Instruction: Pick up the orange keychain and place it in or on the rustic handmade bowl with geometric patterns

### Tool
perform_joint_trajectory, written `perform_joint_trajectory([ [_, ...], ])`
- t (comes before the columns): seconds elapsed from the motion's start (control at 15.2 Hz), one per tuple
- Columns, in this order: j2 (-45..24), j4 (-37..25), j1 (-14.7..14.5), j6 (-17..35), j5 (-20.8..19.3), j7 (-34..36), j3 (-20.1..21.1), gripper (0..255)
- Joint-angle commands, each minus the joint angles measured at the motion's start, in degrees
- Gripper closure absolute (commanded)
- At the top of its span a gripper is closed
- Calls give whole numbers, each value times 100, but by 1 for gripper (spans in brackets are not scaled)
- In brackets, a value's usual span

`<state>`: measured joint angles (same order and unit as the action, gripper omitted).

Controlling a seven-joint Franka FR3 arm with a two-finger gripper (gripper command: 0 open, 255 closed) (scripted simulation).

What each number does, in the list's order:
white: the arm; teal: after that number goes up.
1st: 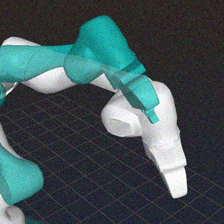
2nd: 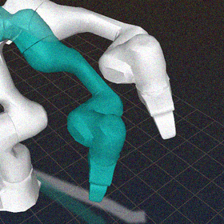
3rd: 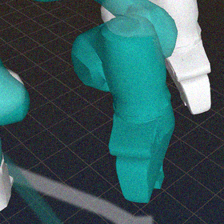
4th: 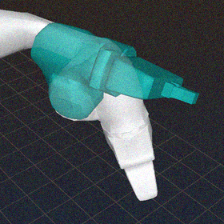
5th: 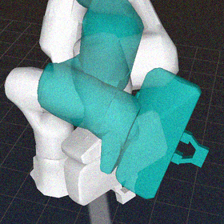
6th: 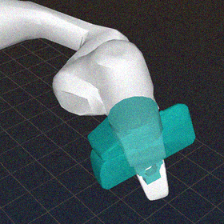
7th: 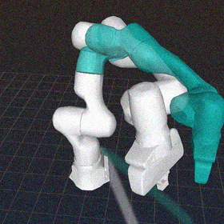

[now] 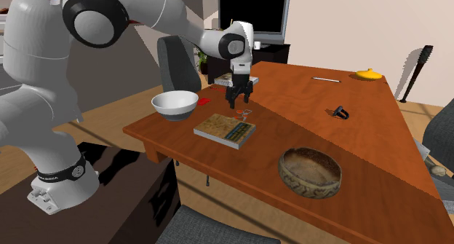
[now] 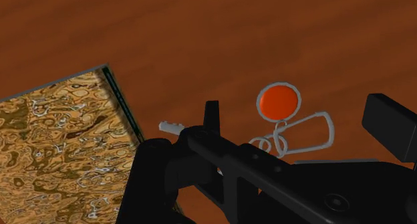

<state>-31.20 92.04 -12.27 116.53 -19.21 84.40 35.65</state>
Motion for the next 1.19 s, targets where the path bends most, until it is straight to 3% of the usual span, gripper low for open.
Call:
perform_joint_trajectory([
  [0.0, -54, 86, -12, 133, -43, 39, -26, 0],
  [0.66, -141, 160, -32, 281, -103, 75, -66, 0],
  [0.73, -141, 160, -32, 281, -103, 75, -66, 255],
  [1.12, -135, 162, -50, 275, -102, 98, -59, 255],
])
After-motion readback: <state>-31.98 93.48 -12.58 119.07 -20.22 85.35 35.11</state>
